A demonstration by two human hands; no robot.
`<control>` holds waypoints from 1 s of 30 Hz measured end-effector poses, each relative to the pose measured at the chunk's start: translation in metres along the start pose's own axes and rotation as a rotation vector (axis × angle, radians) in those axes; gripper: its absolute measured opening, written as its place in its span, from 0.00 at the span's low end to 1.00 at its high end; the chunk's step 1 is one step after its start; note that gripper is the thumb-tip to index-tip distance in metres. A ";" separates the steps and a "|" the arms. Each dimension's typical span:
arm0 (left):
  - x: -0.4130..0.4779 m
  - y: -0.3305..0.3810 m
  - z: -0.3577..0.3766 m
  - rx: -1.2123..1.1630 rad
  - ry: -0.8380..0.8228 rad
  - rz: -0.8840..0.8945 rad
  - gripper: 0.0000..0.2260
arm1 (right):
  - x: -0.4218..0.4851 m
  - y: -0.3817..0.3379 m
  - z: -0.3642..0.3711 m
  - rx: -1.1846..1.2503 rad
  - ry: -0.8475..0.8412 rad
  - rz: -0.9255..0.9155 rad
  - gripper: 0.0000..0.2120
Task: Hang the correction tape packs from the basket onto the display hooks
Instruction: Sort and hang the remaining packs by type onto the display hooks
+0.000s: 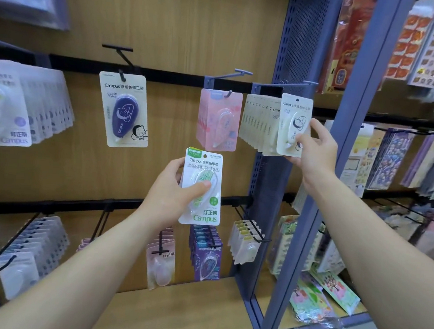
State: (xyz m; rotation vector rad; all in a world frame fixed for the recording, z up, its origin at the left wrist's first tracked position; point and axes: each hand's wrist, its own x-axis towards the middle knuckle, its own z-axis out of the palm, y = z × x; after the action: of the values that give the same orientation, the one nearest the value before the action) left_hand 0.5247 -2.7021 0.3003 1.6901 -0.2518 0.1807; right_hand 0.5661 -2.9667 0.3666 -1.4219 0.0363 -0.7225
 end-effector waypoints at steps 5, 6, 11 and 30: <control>0.001 -0.002 -0.005 0.003 -0.003 -0.002 0.25 | 0.003 0.003 0.002 0.011 -0.034 -0.018 0.22; 0.001 -0.002 -0.005 0.001 -0.003 -0.002 0.25 | 0.004 0.003 0.002 0.007 -0.040 -0.020 0.22; 0.002 -0.003 -0.008 -0.012 -0.003 -0.008 0.25 | 0.009 0.004 0.004 -0.063 -0.022 -0.050 0.20; 0.001 -0.004 -0.009 0.009 -0.031 0.008 0.25 | 0.023 0.024 0.024 -0.322 -0.068 0.027 0.24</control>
State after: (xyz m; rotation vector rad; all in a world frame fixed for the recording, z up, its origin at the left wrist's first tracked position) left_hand 0.5267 -2.6926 0.2976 1.7023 -0.2808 0.1617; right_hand 0.6052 -2.9574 0.3581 -1.7495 0.1233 -0.6656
